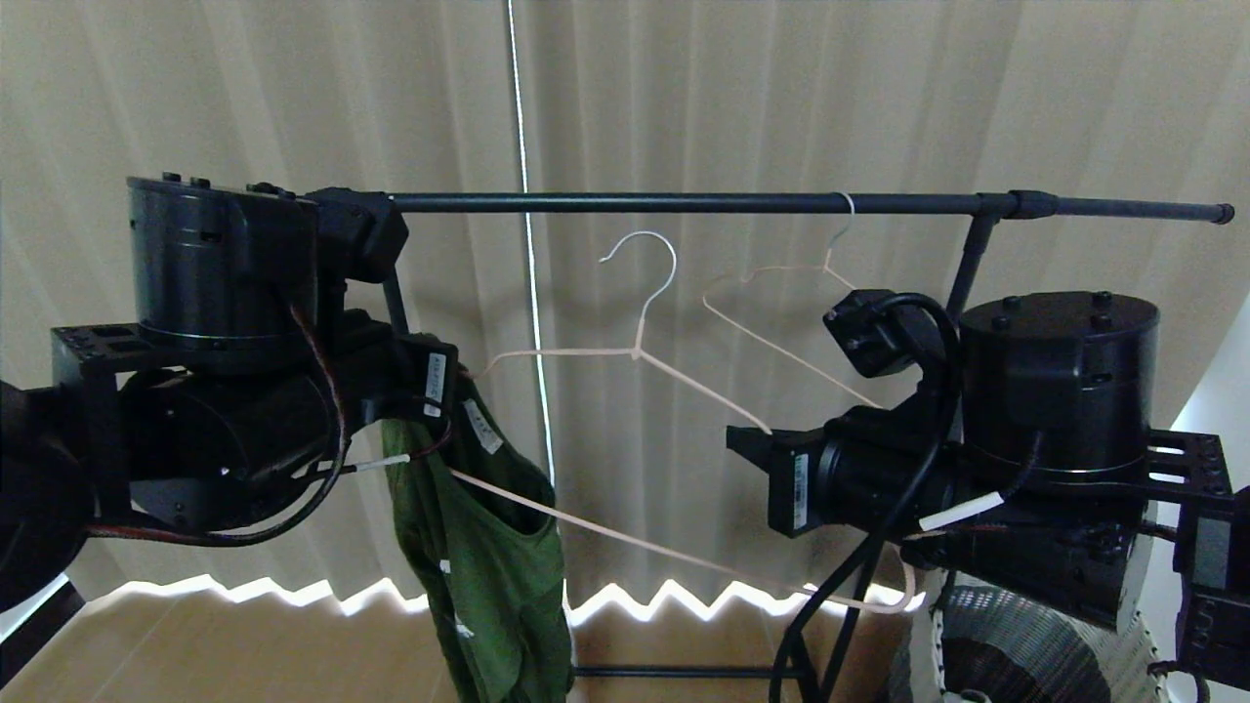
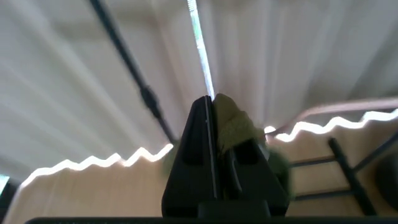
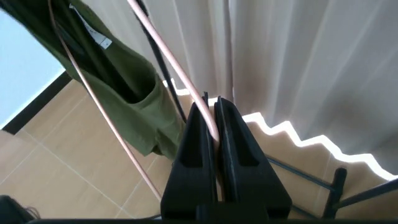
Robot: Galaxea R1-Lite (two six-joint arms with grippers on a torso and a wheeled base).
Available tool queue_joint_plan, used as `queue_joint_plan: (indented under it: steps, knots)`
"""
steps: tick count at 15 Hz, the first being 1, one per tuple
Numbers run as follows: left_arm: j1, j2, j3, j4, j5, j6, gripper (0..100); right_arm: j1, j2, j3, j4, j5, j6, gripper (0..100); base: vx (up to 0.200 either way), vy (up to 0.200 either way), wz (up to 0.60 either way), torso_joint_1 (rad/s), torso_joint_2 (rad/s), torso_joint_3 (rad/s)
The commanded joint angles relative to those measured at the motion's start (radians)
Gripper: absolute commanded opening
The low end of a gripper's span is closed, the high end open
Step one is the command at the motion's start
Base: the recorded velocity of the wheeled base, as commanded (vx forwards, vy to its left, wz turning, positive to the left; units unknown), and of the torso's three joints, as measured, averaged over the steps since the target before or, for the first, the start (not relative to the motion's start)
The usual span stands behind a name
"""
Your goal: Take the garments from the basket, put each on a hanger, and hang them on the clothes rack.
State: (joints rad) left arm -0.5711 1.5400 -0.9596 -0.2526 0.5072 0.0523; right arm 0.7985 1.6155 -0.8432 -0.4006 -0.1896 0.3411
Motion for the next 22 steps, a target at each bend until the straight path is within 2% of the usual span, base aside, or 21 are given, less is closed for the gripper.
queue_joint_plan:
  steps: [1,5,7,12,14,16,18,22]
  knots:
    - [-0.033,0.002,-0.002,-0.014,-0.021,-0.002,0,0.019,0.007,-0.01,-0.001,-0.001,-0.002,0,0.0,0.0,0.0,0.0,0.0,0.0]
    - [-0.096,-0.008,-0.01,-0.03,-0.09,0.003,0,0.021,0.053,-0.057,-0.001,0.001,-0.001,0,0.0,0.0,0.0,0.0,0.0,0.0]
    - [-0.127,-0.027,-0.01,-0.048,-0.196,0.012,0,0.025,0.064,-0.068,-0.001,0.001,-0.001,0,0.0,0.0,0.0,0.0,0.0,0.0]
    - [-0.139,-0.031,-0.015,-0.053,-0.322,0.04,0,0.044,0.067,-0.071,-0.003,0.001,0.003,0,0.0,0.0,0.0,0.0,0.0,0.0]
    - [-0.161,-0.027,-0.013,-0.105,-0.371,0.037,0,0.057,0.067,-0.071,-0.003,-0.001,0.004,0,0.0,0.0,0.0,0.0,0.0,0.0]
    - [-0.179,-0.029,-0.008,-0.134,-0.386,0.038,0,0.057,0.07,-0.071,-0.015,-0.001,0.001,0,0.0,0.0,0.0,0.0,0.0,0.0]
    - [-0.184,-0.035,0.009,-0.132,-0.386,0.04,0,0.057,0.075,-0.065,-0.089,-0.002,-0.011,0,0.0,0.0,0.0,0.0,0.0,0.0]
    - [-0.179,-0.051,0.038,-0.131,-0.381,0.055,0,0.051,0.061,-0.065,-0.101,-0.002,-0.04,0,0.0,0.0,0.0,0.0,0.0,0.0]
